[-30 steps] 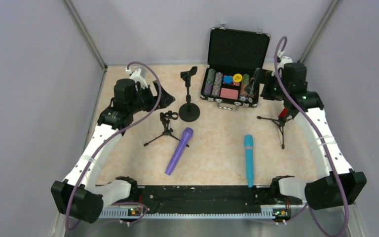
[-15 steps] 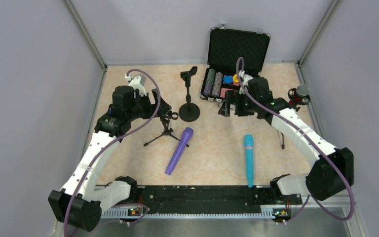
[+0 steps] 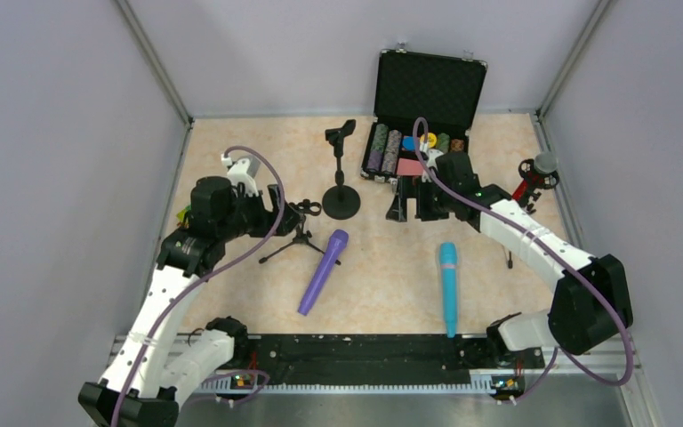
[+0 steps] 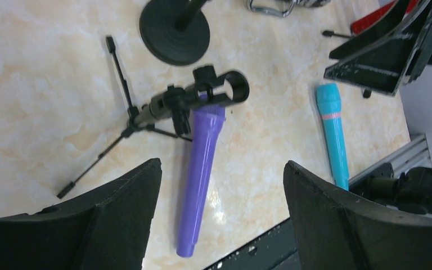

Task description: Attach the microphones to the stand

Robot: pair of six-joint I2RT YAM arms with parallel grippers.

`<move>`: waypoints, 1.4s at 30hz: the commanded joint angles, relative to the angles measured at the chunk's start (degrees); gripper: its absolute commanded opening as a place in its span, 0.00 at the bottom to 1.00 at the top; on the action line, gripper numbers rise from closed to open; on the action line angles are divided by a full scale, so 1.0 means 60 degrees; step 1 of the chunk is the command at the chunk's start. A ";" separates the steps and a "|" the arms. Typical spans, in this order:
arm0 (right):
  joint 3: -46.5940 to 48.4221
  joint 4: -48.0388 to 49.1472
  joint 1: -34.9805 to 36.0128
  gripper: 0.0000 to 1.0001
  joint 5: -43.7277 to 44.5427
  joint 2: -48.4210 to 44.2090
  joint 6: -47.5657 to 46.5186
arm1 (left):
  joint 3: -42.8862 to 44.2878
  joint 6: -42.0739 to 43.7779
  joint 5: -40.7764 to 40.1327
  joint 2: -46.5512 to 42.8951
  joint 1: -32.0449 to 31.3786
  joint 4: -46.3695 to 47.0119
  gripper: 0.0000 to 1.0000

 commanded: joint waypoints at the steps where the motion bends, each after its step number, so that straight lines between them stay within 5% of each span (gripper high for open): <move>1: -0.0127 0.0568 0.0098 0.99 -0.0208 -0.0003 0.0067 | -0.0669 0.0016 0.0901 -0.0508 0.0043 -0.0552 0.82; 14: -0.0484 0.0904 0.0094 0.99 -0.0342 -0.0106 0.0256 | -0.2001 -0.0879 0.1567 -0.0390 -0.0291 -0.0568 0.76; 30: -0.0697 0.0909 0.0095 0.99 -0.0260 -0.0156 0.0163 | -0.2769 -0.2398 -0.3332 0.1615 -0.4412 0.0303 0.78; 35: -0.0785 0.0871 0.0105 0.99 -0.0185 -0.0269 0.0131 | -0.3221 -0.2550 -0.4824 0.1715 -0.5136 0.0677 0.79; 42: -0.0762 0.0867 0.0105 0.99 -0.0103 -0.0197 0.0054 | -0.4114 -0.2422 -0.5126 0.1544 -0.5460 0.1841 0.77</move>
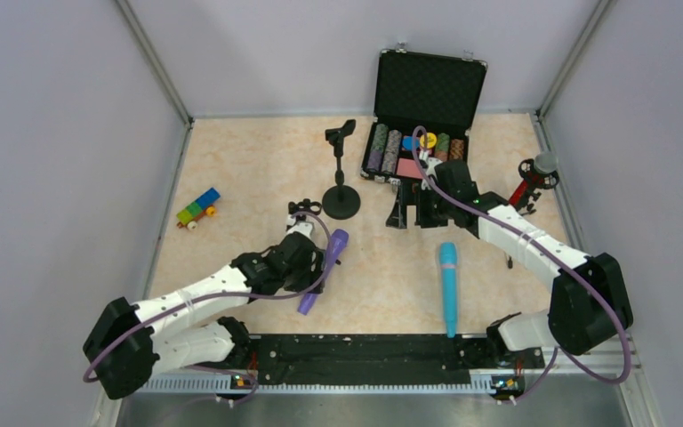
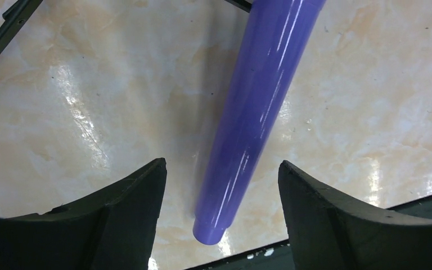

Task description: Attach the microphones to the stand

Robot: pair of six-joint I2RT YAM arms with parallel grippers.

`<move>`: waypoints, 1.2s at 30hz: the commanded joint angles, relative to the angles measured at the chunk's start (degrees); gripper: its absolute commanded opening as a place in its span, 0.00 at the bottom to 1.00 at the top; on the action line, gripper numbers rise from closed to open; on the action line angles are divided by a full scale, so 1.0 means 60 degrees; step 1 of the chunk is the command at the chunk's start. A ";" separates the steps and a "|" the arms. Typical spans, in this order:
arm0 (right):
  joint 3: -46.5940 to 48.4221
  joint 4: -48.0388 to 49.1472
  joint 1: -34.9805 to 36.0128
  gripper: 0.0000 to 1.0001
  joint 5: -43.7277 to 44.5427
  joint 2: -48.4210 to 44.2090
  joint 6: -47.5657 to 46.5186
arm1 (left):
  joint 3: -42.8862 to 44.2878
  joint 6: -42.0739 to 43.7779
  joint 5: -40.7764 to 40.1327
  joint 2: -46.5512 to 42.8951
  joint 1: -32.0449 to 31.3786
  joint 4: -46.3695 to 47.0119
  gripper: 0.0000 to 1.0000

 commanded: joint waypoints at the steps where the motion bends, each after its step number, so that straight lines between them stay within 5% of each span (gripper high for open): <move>1: 0.0072 0.0249 0.0096 0.99 0.0079 -0.0179 -0.0129 | -0.0442 -0.0075 -0.0777 -0.0193 -0.0253 0.1159 0.76; 15: 0.0160 0.0240 0.0100 0.99 0.0159 -0.0025 -0.0204 | -0.1221 -0.0831 -0.2935 -0.0006 -0.2084 0.1827 0.71; 27: 0.0217 0.0164 0.0101 0.99 0.0280 -0.0024 -0.0305 | -0.0469 -0.2029 -0.3840 0.1620 -0.3283 0.1244 0.67; 30: 0.0259 0.0161 0.0102 0.99 0.0275 0.0008 -0.0364 | -0.0317 -0.2124 -0.3930 0.1997 -0.3427 0.1194 0.54; 36: 0.0270 0.0073 0.0106 0.99 0.0293 -0.0093 -0.0378 | -0.0082 -0.2089 -0.3914 0.2260 -0.3638 0.1182 0.14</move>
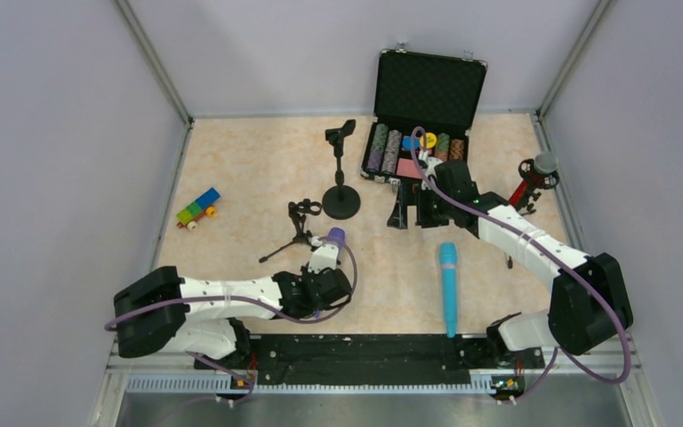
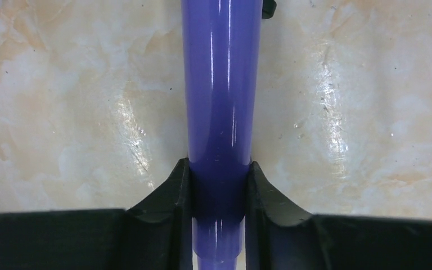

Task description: Attach the microphones to the stand

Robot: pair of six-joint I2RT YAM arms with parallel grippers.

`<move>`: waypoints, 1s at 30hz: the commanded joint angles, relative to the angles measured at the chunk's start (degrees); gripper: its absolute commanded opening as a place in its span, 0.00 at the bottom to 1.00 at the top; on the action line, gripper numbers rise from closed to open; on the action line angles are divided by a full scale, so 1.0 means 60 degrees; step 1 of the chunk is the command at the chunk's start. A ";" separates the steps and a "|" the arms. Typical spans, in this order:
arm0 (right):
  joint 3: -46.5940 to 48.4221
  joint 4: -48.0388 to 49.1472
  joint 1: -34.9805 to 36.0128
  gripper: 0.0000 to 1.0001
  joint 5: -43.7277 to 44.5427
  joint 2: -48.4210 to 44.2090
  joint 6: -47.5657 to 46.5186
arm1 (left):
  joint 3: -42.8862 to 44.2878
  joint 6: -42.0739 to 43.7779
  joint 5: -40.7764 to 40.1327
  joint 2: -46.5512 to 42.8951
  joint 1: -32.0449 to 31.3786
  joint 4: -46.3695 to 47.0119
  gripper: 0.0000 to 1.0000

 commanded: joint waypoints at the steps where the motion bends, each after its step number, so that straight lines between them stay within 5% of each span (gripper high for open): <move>1: 0.0281 0.0083 0.0105 0.99 0.0149 -0.0118 -0.0152 | 0.0357 -0.0119 -0.0202 0.0111 -0.0141 -0.0138 0.09; 3: 0.0345 0.0082 0.0097 0.99 0.0185 -0.0148 -0.0168 | 0.0478 -0.0048 -0.0177 0.0034 -0.0144 -0.0180 0.00; 30: 0.0434 0.1423 0.0093 0.99 0.0038 -0.2565 0.0373 | 0.3735 0.2061 0.0962 -0.1058 0.0227 -0.0288 0.00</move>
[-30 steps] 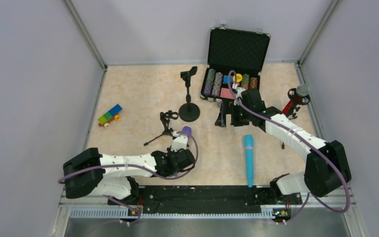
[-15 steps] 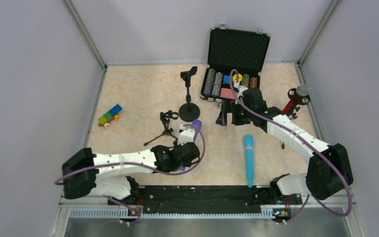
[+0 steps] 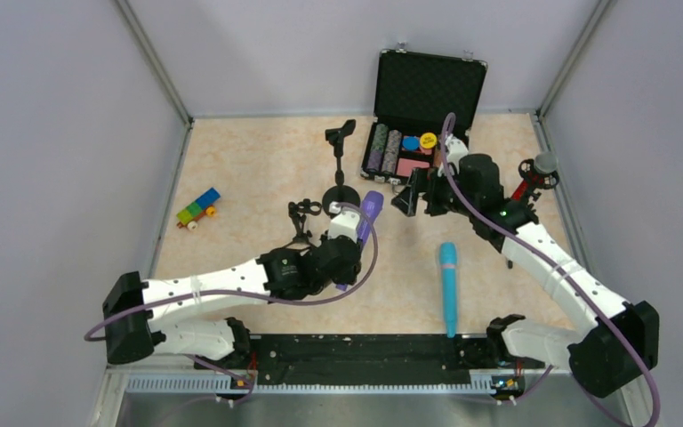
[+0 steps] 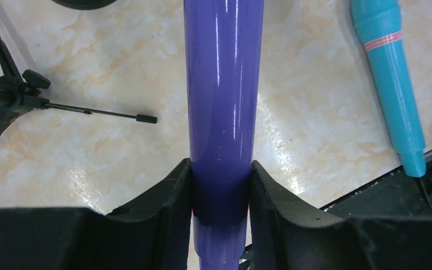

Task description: Attach the microphones to the stand

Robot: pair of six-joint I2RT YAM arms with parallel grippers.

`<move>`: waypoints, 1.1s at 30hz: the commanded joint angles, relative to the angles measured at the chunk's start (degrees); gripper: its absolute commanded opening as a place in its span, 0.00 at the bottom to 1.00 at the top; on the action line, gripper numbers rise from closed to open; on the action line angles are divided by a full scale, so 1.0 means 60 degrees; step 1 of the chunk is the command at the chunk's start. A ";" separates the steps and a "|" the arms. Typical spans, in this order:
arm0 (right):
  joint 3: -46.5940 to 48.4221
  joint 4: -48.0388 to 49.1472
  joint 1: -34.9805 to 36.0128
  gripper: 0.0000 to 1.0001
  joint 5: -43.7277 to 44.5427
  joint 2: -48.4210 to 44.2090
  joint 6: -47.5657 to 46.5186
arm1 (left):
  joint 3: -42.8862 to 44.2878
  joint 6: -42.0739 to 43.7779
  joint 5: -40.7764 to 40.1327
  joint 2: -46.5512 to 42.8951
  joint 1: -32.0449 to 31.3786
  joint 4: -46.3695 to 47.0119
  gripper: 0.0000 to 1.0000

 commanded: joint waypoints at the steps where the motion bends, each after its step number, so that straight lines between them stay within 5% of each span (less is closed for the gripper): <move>1: 0.0288 0.0998 0.0083 0.99 -0.0405 -0.0579 0.0317 | 0.0543 0.0409 0.0460 -0.0469 0.0365 0.0504 0.00; 18: -0.0428 0.3331 0.0090 0.99 -0.3034 -0.0151 0.2223 | -0.1023 -0.0612 0.5107 -0.1899 0.3097 0.3456 0.00; 33: -0.1124 0.5091 0.0104 0.99 -0.4130 0.0358 0.3585 | -0.1393 -0.1139 0.6487 -0.2007 0.3554 0.4970 0.00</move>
